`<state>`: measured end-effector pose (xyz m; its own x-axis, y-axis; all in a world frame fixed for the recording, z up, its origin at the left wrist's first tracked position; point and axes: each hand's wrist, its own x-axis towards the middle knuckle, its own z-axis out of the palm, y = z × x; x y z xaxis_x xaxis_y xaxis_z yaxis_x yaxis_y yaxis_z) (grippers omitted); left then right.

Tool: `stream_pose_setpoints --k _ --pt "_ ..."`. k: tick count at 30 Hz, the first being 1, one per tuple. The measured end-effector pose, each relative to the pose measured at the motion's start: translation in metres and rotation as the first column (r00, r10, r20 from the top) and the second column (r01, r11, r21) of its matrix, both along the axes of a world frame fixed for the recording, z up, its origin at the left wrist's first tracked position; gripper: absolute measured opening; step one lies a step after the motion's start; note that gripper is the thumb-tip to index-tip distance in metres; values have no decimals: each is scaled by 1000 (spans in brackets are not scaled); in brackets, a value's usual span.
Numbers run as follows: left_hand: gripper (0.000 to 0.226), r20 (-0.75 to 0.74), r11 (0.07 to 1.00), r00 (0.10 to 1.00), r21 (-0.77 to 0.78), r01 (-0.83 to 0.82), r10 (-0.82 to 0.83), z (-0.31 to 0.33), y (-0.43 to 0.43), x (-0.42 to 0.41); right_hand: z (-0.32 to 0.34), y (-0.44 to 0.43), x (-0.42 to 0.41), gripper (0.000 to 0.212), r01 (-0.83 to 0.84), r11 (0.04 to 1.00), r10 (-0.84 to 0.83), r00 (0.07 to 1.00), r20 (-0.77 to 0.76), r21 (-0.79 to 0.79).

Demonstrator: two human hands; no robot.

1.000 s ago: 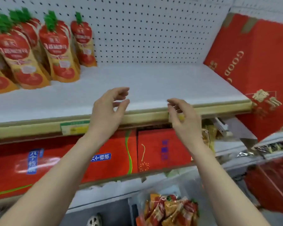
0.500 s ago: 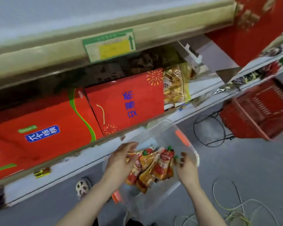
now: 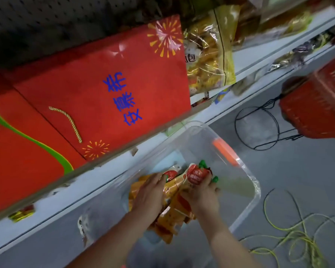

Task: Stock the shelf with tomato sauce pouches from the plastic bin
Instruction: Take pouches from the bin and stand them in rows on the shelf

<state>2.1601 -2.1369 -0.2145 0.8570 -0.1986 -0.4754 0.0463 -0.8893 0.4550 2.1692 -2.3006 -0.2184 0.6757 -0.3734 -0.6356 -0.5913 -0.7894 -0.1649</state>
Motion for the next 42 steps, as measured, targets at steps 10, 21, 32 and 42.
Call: stream_pose_setpoints --k 10,21,32,42 --pt "46 80 996 995 65 -59 54 -25 -21 6 -9 -21 8 81 153 952 -197 969 150 266" --pt "83 -176 967 957 -67 -247 232 -31 -48 10 -9 -21 20 47 179 946 -230 958 170 270" --pt "58 -17 929 929 34 -368 369 -18 -49 5 -21 -17 28 85 537 734 -474 844 -252 415" --pt "43 -216 830 825 -94 -550 523 7 29 -31 -3 43 15 40 -11 957 -28 991 132 291"
